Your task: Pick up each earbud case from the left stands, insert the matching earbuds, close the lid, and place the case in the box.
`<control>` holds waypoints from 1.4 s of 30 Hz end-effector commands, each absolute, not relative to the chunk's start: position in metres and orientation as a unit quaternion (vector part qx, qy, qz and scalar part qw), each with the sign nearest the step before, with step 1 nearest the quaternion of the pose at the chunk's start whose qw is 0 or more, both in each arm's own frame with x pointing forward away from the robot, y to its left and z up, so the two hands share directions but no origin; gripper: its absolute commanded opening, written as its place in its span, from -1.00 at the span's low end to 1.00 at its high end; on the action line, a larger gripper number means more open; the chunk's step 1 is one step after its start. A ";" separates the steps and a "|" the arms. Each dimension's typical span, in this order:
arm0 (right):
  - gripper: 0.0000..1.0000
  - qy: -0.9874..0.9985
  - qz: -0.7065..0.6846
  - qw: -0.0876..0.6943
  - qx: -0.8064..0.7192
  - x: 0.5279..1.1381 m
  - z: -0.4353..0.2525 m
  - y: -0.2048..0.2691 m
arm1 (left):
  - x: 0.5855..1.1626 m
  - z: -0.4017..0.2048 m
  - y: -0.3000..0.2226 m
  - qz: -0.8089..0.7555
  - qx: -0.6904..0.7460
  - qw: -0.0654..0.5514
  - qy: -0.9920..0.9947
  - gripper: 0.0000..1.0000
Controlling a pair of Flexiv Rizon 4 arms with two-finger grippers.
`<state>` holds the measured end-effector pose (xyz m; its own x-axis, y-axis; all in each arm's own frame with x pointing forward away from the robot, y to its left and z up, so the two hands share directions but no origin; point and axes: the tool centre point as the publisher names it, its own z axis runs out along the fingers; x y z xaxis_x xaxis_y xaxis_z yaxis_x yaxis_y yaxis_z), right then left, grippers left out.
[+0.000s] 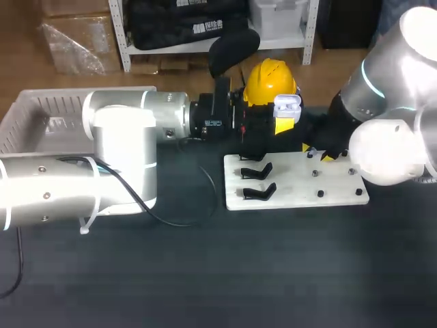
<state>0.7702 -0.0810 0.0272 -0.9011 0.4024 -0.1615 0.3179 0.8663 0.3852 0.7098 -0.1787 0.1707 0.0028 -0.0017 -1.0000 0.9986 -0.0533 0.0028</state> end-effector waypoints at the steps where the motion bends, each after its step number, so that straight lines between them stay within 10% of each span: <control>1: -0.12 0.959 0.178 0.119 0.188 0.773 0.026 -0.079 | 0.710 0.170 -0.179 -0.513 0.513 0.488 0.485 -1.00; 42: -0.29 0.960 0.172 0.120 0.186 0.768 0.028 -0.080 | 0.710 0.170 -0.179 -0.513 0.513 0.488 0.485 -1.00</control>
